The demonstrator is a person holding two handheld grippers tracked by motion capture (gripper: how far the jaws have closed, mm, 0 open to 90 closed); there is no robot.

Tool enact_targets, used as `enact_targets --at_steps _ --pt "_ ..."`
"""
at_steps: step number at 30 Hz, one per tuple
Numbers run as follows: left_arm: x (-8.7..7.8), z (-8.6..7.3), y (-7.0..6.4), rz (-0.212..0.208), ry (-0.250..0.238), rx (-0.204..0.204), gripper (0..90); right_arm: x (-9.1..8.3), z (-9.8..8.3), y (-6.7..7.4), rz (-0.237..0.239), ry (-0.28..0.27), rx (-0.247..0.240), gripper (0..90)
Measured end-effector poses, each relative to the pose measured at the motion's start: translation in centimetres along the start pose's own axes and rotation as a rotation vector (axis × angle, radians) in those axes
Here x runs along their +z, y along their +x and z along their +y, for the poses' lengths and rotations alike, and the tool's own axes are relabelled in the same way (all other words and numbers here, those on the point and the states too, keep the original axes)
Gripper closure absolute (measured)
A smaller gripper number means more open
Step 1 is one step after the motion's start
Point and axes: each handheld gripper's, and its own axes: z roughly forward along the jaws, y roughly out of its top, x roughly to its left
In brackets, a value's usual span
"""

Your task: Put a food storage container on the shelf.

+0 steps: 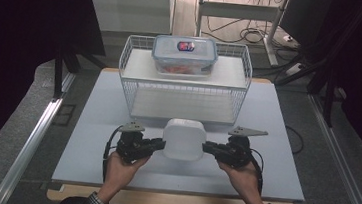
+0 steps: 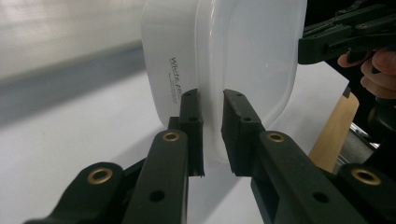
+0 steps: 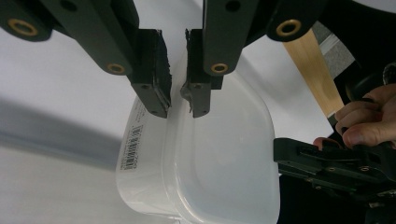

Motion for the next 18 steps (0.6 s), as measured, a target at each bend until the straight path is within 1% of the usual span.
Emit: enact_targets --at_steps 2,3,4,8,9,10,11,12,15,16,17,18 --pt "-0.4 0.9 0.2 0.007 -0.007 0.01 79.3 0.0 0.6 0.1 0.002 -0.01 -0.008 79.3" --pt "-0.4 0.9 0.2 0.007 -0.007 0.01 79.3 0.0 0.6 0.1 0.002 -0.01 -0.008 79.3" --pt "-0.7 1.5 0.2 0.011 -0.016 0.014 79.3 -0.1 1.2 0.1 0.003 -0.019 -0.014 79.3" --pt "-1.2 2.7 0.3 0.015 -0.033 0.018 79.1 -0.4 2.6 0.3 0.007 -0.043 -0.025 79.4" --pt "-1.2 2.7 0.3 0.015 -0.033 0.018 79.1 -0.4 2.6 0.3 0.007 -0.043 -0.025 79.4" --pt "-1.5 3.3 0.4 0.017 -0.043 0.021 79.1 -0.5 3.4 0.4 0.006 -0.057 -0.034 79.4" --pt "-1.5 3.3 0.4 0.017 -0.043 0.021 79.1 -0.6 3.8 0.4 0.007 -0.064 -0.036 79.5" --pt "-1.7 4.0 0.4 0.018 -0.052 0.022 79.0 -0.8 4.2 0.5 0.005 -0.069 -0.043 79.5" --pt "-1.9 5.0 0.5 0.025 -0.061 0.027 78.8 -1.2 5.5 0.8 0.0 -0.087 -0.06 79.6" --pt "-2.0 5.4 0.5 0.028 -0.066 0.028 78.8 -1.3 5.9 0.8 -0.002 -0.093 -0.065 79.6" --pt "-2.0 5.4 0.5 0.028 -0.066 0.028 78.7 -1.4 6.3 0.9 -0.003 -0.098 -0.07 79.7" --pt "-2.2 6.0 0.5 0.032 -0.074 0.034 78.7 -1.5 6.6 1.0 -0.005 -0.102 -0.077 79.7"
